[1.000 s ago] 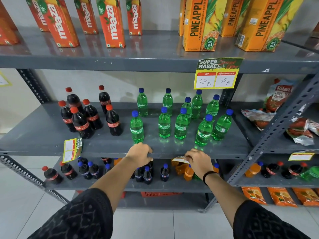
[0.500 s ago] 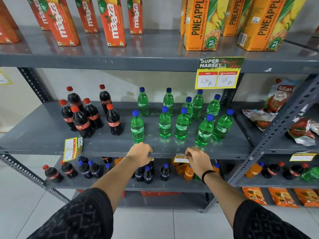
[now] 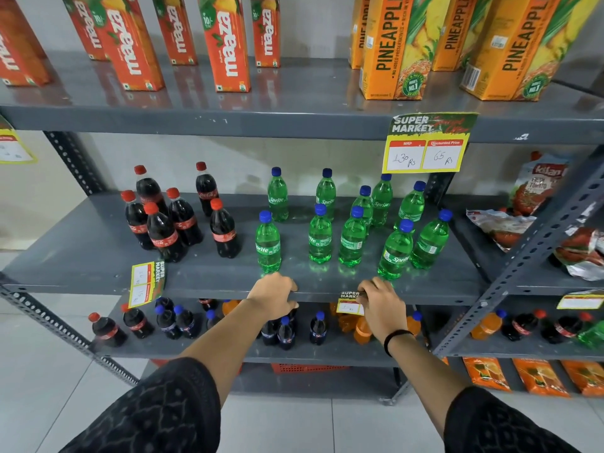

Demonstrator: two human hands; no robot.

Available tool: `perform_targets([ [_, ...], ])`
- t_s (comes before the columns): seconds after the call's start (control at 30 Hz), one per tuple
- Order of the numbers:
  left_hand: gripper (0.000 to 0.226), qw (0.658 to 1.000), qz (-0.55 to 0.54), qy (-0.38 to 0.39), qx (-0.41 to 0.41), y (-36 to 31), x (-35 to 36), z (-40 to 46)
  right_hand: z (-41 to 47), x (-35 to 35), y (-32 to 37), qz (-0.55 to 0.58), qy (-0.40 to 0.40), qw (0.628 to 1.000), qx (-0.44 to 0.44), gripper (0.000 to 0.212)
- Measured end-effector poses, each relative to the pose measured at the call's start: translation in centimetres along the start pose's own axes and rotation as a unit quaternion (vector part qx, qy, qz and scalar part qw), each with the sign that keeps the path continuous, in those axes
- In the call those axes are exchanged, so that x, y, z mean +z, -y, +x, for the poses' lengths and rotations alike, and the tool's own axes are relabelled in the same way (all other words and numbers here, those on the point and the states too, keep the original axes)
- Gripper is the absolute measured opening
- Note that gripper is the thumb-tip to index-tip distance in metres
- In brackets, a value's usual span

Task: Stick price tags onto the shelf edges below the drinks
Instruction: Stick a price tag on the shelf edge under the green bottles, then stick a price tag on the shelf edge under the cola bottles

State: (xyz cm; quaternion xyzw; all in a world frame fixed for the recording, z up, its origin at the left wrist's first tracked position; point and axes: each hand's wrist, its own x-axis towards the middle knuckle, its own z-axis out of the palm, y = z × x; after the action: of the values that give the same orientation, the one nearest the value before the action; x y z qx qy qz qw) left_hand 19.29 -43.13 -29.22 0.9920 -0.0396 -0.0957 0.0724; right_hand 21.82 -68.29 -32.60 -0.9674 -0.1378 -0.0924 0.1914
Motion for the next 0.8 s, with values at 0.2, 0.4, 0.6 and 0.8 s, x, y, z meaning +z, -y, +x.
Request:
perform_targets([
  [0.2,0.044,0.998,0.037,0.022,0.045,2.0,0.2,-2.4,0.4,-1.0,1.7,-0.051,-0.016,0.998,-0.030,0.024],
  [0.4,0.033,0.995,0.021,-0.096,0.017,11.2,-0.5,-7.5,0.3,0.6,7.9,-0.007,-0.070,0.995,-0.073,0.021],
  [0.6,0.026,0.984,-0.005,-0.161,-0.079,24.1,-1.9,-12.8,-0.1,4.6,19.0,0.053,-0.063,0.989,-0.122,0.020],
  [0.8,0.028,0.985,0.011,-0.145,-0.090,36.0,-2.0,-15.4,0.5,10.6,33.1,0.192,-0.002,0.981,-0.019,0.011],
])
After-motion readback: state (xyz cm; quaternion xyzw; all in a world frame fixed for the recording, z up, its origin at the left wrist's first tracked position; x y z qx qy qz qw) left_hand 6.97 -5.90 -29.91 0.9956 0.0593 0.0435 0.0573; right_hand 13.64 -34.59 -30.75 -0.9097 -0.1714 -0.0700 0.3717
